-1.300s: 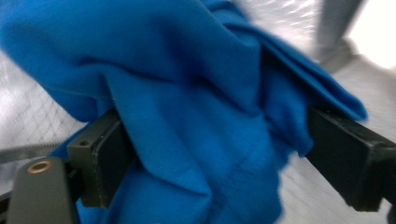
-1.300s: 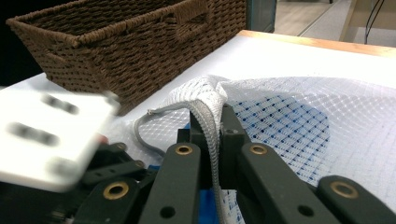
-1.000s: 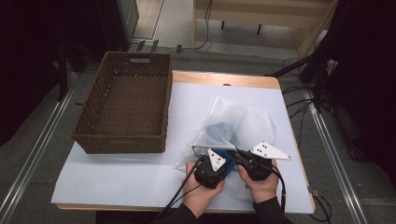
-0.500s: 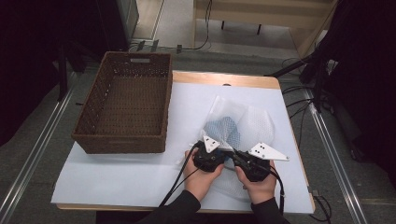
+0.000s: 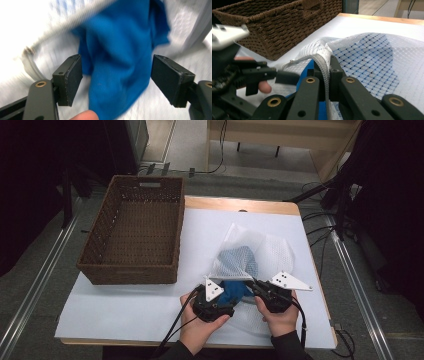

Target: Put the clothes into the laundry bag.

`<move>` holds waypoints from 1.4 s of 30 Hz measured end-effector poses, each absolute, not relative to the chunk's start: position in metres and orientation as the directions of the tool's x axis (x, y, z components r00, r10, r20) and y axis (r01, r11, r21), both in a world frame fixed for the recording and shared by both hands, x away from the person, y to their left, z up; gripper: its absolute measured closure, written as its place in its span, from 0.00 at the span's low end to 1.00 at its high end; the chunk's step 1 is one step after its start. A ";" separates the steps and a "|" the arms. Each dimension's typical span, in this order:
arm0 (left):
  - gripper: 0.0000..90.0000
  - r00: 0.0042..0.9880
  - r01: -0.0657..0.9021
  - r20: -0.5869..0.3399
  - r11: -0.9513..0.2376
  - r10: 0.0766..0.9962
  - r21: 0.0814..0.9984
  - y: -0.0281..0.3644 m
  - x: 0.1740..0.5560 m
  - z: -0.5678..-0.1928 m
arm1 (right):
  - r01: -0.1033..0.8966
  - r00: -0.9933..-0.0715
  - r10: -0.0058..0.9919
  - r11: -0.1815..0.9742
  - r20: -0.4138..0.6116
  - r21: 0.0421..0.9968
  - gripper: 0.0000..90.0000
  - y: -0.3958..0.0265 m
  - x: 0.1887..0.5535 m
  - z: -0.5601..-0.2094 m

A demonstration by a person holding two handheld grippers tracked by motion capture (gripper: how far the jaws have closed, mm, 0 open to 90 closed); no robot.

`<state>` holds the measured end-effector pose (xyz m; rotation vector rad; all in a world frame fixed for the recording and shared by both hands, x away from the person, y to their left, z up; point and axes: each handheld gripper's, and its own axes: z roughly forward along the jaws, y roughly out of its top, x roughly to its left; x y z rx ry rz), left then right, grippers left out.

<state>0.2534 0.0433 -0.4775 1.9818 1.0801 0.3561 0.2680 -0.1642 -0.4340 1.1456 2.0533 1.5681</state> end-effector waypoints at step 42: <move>0.64 0.605 0.613 -0.201 -0.290 0.771 0.735 0.028 0.283 -0.479 | 0.406 -0.630 0.746 0.080 0.215 0.910 0.99 -0.161 0.268 -0.435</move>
